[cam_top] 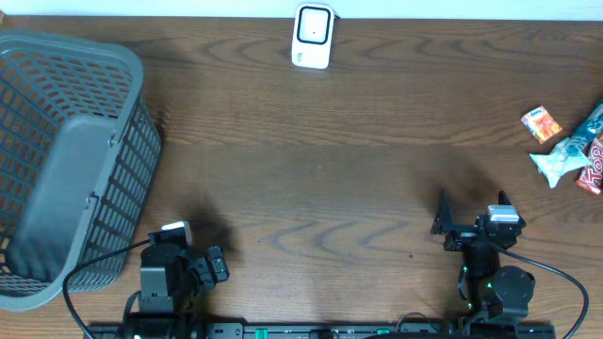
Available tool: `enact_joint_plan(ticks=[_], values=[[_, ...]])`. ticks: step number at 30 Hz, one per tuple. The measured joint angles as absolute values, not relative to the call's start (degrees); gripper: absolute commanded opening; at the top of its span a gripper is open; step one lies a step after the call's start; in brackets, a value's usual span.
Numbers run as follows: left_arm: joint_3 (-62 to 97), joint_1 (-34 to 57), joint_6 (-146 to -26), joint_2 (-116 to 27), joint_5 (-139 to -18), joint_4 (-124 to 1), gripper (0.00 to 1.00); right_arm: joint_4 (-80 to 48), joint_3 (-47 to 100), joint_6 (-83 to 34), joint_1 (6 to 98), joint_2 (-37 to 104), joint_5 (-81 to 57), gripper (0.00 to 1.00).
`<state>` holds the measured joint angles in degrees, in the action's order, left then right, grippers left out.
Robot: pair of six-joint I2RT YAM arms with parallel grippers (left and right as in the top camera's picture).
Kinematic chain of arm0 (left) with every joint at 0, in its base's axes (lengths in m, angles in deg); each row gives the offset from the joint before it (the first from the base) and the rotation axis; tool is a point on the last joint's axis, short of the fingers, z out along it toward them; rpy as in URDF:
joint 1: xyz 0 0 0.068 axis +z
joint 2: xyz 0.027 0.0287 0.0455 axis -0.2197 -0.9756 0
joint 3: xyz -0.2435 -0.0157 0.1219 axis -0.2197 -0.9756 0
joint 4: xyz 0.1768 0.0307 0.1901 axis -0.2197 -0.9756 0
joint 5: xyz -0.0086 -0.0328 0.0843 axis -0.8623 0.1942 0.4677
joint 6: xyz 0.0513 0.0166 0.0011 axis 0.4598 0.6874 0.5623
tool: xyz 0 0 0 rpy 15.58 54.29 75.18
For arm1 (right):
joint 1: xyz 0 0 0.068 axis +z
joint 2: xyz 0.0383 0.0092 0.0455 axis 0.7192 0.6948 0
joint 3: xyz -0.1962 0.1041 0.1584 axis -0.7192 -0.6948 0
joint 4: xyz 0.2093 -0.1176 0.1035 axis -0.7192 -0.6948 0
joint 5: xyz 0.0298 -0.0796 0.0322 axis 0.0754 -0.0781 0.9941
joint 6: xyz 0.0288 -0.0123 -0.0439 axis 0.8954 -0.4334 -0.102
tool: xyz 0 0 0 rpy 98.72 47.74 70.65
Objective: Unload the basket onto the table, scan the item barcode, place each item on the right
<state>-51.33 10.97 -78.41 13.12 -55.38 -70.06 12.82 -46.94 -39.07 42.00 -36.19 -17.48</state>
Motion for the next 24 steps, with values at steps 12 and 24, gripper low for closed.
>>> enact_joint_plan(ticks=[12, 24], values=[[-51.5, 11.0, -78.2, 15.5, -55.1, -66.1, 0.98, 12.8, -46.9, -38.9, 42.0, -36.2, -17.5, 0.99], [-60.6, 11.0, -69.7, 24.0, -54.6, -30.7, 0.98, 12.8, -46.9, -38.9, 42.0, -36.2, -17.5, 0.99]])
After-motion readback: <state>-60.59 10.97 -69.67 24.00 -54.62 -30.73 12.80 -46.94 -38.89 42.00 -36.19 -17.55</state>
